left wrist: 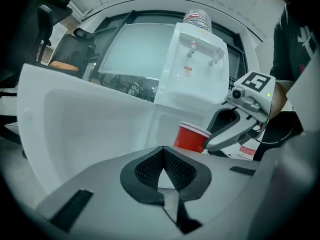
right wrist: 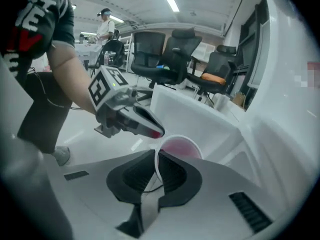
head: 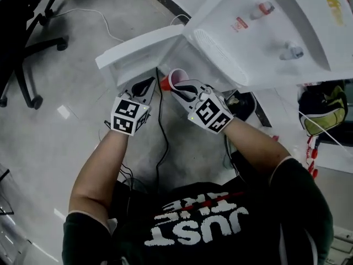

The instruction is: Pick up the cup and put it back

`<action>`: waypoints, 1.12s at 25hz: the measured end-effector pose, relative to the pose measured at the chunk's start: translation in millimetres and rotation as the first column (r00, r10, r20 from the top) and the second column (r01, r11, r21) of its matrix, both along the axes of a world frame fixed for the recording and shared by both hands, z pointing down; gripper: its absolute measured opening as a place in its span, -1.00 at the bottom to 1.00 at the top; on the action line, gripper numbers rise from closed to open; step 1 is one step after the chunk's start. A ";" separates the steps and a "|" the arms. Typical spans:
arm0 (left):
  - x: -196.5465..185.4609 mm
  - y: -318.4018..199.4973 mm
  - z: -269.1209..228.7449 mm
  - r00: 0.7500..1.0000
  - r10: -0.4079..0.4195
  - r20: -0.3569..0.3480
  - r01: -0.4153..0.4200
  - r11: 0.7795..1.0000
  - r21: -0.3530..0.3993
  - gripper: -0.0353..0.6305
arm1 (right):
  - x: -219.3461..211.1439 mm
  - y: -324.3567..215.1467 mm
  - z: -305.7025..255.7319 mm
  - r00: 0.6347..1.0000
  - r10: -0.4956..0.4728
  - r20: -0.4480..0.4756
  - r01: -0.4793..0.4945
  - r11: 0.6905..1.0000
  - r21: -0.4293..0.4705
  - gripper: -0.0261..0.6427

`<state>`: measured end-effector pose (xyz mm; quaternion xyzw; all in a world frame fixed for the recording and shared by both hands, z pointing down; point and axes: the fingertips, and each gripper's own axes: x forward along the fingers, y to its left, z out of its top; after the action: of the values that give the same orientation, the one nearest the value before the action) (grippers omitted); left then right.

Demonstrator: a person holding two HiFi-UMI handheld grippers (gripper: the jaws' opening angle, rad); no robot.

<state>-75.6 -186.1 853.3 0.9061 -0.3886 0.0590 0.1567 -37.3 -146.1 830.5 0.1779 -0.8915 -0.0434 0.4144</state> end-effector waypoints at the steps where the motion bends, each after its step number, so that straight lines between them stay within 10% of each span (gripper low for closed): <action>1: 1.8 0.8 5.5 1.000 -0.003 -0.003 0.003 1.000 -0.012 -0.88 | 4.3 -2.1 16.4 1.000 0.021 -0.014 -0.021 1.000 -0.016 -0.78; 14: 34.6 5.2 25.7 0.998 0.051 0.041 -0.050 0.998 -0.038 -0.88 | 110.2 -96.3 160.4 0.890 0.425 -0.168 -0.438 0.898 -0.048 -0.78; 28: 44.2 6.1 55.4 0.997 0.061 0.042 -0.057 0.993 -0.104 -0.88 | 147.6 -148.8 202.6 0.827 0.470 -0.308 -0.492 0.871 0.007 -0.77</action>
<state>-31.3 -180.1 908.8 0.9063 -0.3615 0.1039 0.1927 110.3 -294.9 1033.0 0.3728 -0.7455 0.0684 0.5482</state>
